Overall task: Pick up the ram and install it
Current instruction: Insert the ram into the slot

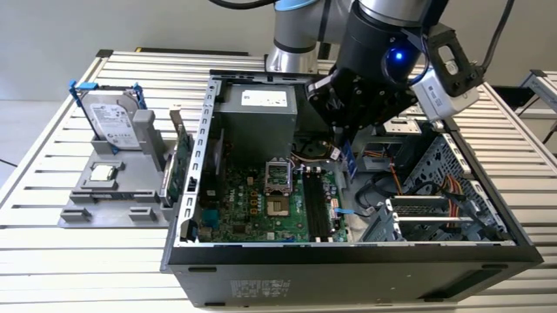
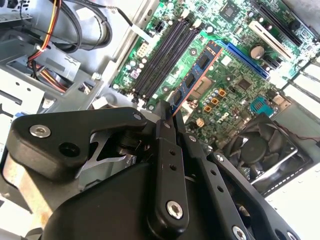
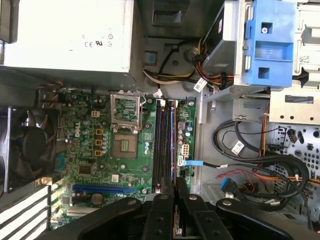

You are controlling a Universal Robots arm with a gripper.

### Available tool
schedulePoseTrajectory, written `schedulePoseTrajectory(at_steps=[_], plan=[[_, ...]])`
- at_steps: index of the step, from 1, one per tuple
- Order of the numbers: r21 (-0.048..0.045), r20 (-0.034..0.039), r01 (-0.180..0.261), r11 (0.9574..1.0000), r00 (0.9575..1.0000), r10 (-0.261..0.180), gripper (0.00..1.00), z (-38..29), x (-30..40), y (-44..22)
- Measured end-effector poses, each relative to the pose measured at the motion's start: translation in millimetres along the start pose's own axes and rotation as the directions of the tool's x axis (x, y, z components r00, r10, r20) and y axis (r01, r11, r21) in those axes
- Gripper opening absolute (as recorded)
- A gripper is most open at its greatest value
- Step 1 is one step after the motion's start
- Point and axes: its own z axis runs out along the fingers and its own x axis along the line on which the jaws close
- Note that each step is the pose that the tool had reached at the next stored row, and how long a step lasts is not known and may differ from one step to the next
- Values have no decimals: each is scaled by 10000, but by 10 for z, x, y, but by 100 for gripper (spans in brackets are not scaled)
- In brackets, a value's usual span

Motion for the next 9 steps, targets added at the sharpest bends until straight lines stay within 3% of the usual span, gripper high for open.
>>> schedulePoseTrajectory(at_steps=[9], plan=[[2,-1,0,10000,10000,0,0,29,0,-2]])
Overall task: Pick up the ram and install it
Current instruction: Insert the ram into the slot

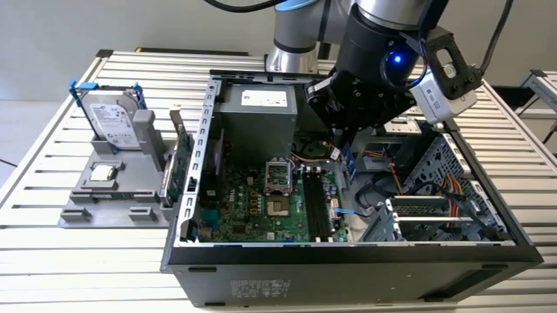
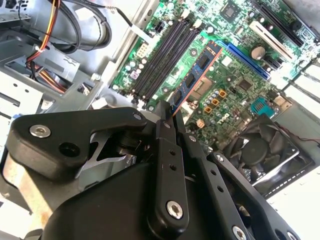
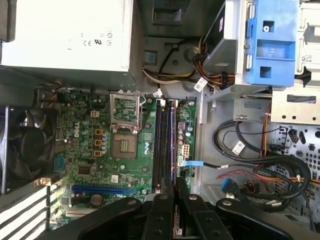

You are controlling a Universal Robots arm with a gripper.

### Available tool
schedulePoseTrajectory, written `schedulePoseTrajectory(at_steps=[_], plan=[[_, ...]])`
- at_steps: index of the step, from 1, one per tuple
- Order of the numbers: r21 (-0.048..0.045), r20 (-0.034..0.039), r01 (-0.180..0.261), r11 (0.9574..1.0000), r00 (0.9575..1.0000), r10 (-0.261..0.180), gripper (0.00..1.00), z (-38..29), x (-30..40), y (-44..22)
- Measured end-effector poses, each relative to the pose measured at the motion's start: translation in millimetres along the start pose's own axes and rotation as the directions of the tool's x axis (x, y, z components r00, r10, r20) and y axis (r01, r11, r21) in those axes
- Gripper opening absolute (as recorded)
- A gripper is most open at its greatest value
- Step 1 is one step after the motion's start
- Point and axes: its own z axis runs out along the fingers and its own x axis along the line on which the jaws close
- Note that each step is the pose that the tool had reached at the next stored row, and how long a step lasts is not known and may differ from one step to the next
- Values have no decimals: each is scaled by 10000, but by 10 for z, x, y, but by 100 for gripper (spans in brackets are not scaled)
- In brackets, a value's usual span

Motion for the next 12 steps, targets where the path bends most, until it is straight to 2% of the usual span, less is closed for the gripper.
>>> schedulePoseTrajectory(at_steps=[12], plan=[[9,0,0,10000,10000,0,0,39,0,-2]])
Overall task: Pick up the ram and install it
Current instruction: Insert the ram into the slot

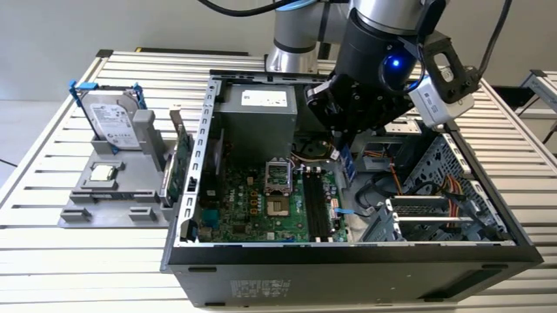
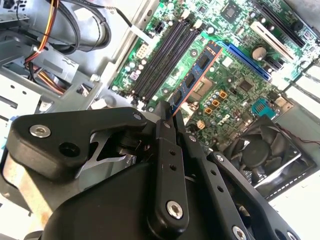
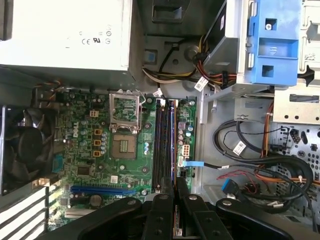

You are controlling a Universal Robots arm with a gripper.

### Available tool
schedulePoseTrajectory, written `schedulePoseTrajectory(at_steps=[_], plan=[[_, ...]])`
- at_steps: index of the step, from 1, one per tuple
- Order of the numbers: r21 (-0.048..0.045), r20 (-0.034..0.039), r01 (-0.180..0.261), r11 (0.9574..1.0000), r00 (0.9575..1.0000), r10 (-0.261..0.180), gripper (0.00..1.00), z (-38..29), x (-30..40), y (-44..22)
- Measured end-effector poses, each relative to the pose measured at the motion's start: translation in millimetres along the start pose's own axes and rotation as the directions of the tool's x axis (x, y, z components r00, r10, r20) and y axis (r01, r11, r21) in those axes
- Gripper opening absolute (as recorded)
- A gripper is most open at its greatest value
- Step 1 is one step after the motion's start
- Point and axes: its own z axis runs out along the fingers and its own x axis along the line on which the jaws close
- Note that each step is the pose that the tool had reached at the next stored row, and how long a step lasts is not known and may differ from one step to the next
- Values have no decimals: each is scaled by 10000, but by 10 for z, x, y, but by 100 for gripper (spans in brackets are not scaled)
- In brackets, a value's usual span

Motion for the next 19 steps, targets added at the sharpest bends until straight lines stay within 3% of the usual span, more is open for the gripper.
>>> schedulePoseTrajectory(at_steps=[19], plan=[[43,-2,-1,10000,10000,1,0,59,1,-3]])
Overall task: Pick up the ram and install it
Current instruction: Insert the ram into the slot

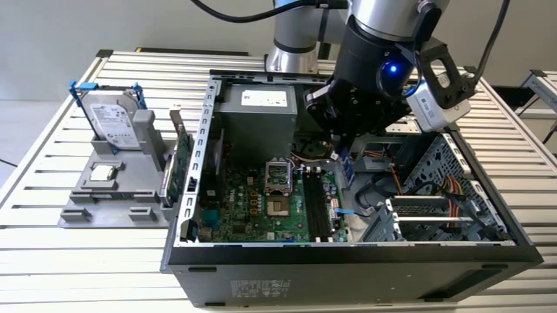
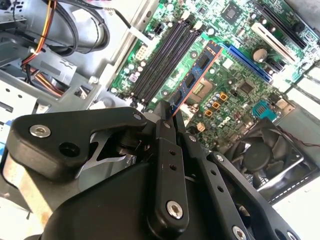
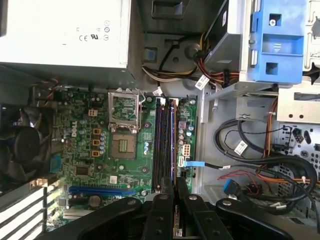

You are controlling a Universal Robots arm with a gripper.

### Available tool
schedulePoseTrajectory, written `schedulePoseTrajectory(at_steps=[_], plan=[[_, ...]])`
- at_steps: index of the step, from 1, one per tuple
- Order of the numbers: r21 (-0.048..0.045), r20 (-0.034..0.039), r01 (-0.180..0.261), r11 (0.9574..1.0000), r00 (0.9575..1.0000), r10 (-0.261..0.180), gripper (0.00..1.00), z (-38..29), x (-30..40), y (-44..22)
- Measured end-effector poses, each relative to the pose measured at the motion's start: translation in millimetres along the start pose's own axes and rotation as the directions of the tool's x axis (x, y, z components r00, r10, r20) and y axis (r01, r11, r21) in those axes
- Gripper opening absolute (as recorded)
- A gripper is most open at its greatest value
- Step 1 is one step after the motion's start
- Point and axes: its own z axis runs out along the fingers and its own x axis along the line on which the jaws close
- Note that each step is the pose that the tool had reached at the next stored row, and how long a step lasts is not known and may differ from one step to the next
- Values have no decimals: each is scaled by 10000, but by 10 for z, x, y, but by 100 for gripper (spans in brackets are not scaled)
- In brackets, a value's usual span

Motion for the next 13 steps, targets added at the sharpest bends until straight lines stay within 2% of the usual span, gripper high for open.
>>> schedulePoseTrajectory(at_steps=[13], plan=[[29,-1,0,10000,10000,0,0,41,0,-2]])
